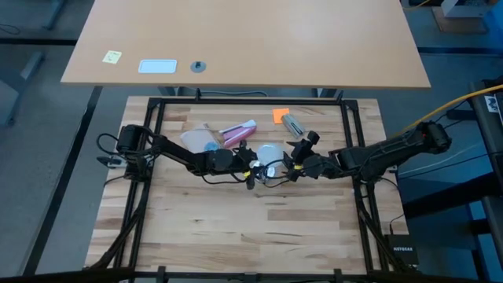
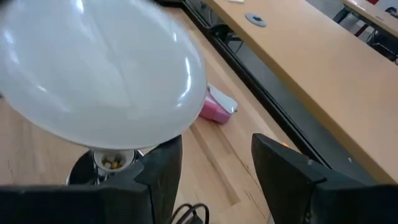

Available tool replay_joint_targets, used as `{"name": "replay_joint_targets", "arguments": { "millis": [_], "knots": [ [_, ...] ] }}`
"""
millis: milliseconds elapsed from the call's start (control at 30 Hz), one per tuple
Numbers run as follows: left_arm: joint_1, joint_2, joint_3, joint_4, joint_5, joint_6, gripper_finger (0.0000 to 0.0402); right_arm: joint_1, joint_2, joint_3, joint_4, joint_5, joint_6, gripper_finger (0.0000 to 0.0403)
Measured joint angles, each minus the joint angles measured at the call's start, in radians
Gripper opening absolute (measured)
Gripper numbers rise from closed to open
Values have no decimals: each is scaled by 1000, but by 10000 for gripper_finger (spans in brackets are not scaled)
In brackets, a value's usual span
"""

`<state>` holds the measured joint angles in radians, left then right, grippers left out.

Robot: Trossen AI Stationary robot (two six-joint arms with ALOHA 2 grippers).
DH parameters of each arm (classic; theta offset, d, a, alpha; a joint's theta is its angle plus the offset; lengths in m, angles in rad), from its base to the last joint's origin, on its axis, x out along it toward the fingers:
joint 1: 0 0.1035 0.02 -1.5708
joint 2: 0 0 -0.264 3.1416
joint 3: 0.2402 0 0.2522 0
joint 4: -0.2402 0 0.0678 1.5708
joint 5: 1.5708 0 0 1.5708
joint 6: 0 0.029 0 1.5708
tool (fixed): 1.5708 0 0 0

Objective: Screw lightbulb
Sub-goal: Insert the white lightbulb into the silver desk lamp

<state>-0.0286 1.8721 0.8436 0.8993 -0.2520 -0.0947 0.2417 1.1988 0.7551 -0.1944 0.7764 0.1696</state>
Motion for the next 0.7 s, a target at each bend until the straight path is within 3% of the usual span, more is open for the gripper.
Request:
{"name": "replay_joint_targets", "arguments": {
  "millis": [700],
  "knots": [
    [17, 11, -2, -111, 20, -13, 150, 0, -1, 0, 40, -28, -19, 198]
  ]
}}
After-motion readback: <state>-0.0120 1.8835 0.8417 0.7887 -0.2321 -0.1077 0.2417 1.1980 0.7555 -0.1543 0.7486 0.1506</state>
